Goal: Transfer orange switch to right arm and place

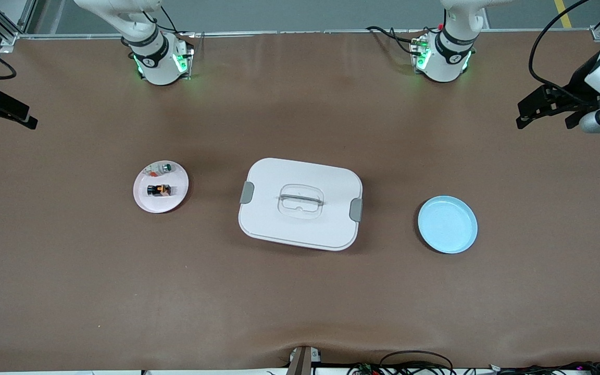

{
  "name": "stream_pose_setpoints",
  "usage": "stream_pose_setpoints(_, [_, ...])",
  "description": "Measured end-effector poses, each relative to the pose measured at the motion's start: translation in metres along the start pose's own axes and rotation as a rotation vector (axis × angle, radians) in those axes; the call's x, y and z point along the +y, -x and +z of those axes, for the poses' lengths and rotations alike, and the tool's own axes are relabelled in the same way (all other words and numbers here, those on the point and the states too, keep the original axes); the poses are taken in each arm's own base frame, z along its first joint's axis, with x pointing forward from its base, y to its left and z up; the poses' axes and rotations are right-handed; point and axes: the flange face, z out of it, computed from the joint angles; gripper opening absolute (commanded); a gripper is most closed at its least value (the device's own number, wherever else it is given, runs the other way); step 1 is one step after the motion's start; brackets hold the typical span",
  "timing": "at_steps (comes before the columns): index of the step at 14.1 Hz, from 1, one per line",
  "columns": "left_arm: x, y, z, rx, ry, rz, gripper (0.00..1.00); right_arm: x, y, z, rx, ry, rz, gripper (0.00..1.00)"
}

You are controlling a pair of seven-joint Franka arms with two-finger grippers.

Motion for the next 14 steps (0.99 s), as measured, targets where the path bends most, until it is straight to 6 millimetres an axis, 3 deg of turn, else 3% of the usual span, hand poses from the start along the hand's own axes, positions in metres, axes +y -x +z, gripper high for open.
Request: stream_pose_setpoints(14, [0.0001,0.0,0.0,0.0,0.0,0.0,1.0,0.0038,0.0054,-0.0013,0.023,0.034,-0.043,1.0])
